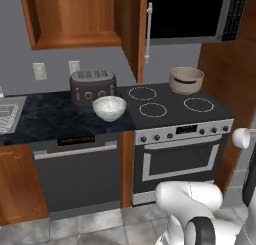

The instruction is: Open the cabinet and move the ladle to the pot. Then close the cabinet.

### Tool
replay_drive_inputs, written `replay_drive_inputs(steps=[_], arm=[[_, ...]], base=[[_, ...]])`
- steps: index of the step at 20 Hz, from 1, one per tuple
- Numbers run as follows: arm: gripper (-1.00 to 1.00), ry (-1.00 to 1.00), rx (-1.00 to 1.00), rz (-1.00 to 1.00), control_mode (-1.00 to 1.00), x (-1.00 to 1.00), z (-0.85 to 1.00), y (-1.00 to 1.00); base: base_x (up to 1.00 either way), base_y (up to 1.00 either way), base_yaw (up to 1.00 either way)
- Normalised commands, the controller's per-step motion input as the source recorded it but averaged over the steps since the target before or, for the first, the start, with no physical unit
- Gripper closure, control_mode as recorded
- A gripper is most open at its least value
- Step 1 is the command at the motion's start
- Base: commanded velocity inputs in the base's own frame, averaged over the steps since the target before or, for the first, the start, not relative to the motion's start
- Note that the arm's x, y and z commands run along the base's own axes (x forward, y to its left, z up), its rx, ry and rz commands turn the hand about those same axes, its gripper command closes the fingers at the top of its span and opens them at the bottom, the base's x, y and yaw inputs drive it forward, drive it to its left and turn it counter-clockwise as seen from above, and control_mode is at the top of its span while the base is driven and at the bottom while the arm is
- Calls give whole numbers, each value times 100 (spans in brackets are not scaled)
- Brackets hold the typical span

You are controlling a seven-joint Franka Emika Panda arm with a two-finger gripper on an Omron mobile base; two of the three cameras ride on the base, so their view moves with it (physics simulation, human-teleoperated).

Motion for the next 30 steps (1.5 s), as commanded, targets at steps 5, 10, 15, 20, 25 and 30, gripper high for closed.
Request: replay_drive_inputs(steps=[5, 10, 15, 20, 25, 30], arm=[[100, 0, 0, 0, 100, 0, 0, 0], [100, 0, 0, 0, 100, 0, 0, 0], [100, 0, 0, 0, 100, 0, 0, 0], [100, 0, 0, 0, 100, 0, 0, 0], [100, 0, 0, 0, 100, 0, 0, 0], [100, 0, 0, 0, 100, 0, 0, 0]], base=[[94, -52, -19], [65, 1, -34], [62, 9, -36], [53, 10, -40], [88, 51, -34], [100, 23, -20]])
